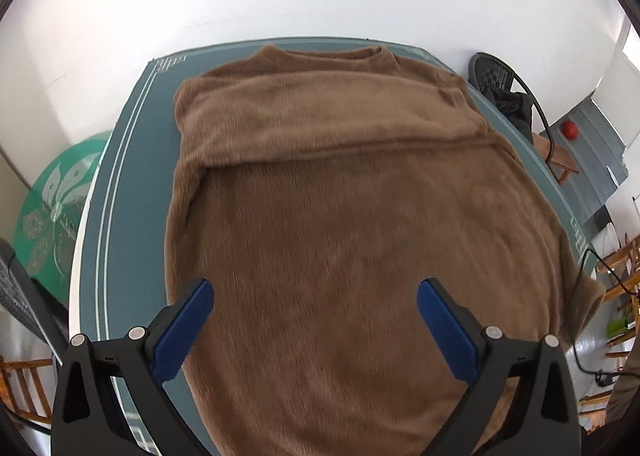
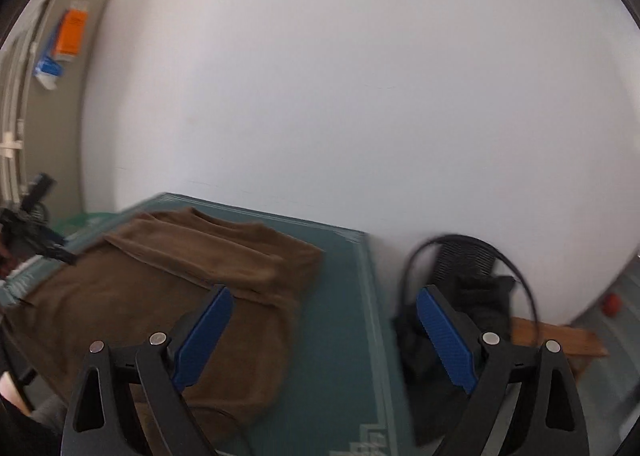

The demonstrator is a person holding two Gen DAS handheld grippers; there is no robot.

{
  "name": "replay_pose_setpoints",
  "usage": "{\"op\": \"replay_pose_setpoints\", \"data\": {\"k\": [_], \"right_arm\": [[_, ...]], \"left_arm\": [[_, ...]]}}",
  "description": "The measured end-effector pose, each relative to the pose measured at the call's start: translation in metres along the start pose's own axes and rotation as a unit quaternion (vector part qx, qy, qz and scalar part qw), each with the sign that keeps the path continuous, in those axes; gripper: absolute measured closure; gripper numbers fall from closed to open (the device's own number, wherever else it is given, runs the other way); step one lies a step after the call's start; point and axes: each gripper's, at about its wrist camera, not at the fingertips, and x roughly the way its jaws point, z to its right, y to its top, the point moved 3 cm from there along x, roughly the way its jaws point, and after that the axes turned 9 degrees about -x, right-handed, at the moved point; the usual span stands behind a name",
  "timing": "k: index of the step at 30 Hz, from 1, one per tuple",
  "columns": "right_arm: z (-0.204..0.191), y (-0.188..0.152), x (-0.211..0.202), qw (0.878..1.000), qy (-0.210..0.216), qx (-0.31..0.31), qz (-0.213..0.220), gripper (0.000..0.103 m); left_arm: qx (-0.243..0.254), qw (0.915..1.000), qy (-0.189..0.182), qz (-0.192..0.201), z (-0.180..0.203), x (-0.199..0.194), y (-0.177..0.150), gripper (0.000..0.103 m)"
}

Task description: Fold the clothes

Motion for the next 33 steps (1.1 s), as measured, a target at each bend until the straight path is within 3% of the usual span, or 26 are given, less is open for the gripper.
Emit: {"op": "replay_pose_setpoints", "data": {"k": [3,6,9,12,14,16,20,24,31,33], "right_arm": [[0.045,-0.026,-0.007,0.995,-0.079,0.053,-0.041,0.008],[0.094,-0.054,-0.02,0.978,-0.15,0.125,-0.075,0.008],[0.111,-0.072,-0.032,0.972,-0.119,0.187,-0.073,0.008],[0.095,-0.07,-0.041,0.98,-0.108,0.158,-0.052,0.008],[0.082,-0.062,-0.053,0.984,-0.126,0.12,-0.024,0.008],[0.077,-0.053,-0.068,0.981,-0.162,0.107,0.009,0.008],[0.094,-0.04,-0.105,0.953,-0.262,0.132,0.073,0.008],[0.124,-0.045,-0.13,0.93,-0.288,0.204,0.105,0.008],[0.116,-0.069,-0.106,0.953,-0.196,0.226,0.053,0.008],[0.083,-0.075,-0.079,0.974,-0.127,0.189,0.022,0.008]], "left_arm": [[-0.006,1.0,-0.003,0.001,-0.004,-0.004,-0.011,0.001],[-0.014,0.9998,-0.008,0.007,-0.007,-0.011,-0.019,0.001],[-0.024,0.9995,-0.016,0.014,-0.011,-0.022,-0.026,0.001],[-0.027,0.9991,-0.021,0.023,-0.01,-0.036,-0.033,0.001],[-0.025,0.999,-0.021,0.031,-0.008,-0.047,-0.037,0.001],[-0.02,0.9989,-0.019,0.039,-0.005,-0.056,-0.041,0.001],[-0.006,0.9984,-0.015,0.055,0.003,-0.075,-0.051,0.001],[0.005,0.9975,-0.017,0.069,0.009,-0.088,-0.063,0.001],[0.025,0.9967,0.019,0.075,0.014,-0.09,-0.081,0.001],[0.02,0.9968,0.027,0.072,0.012,-0.086,-0.088,0.001]]}}
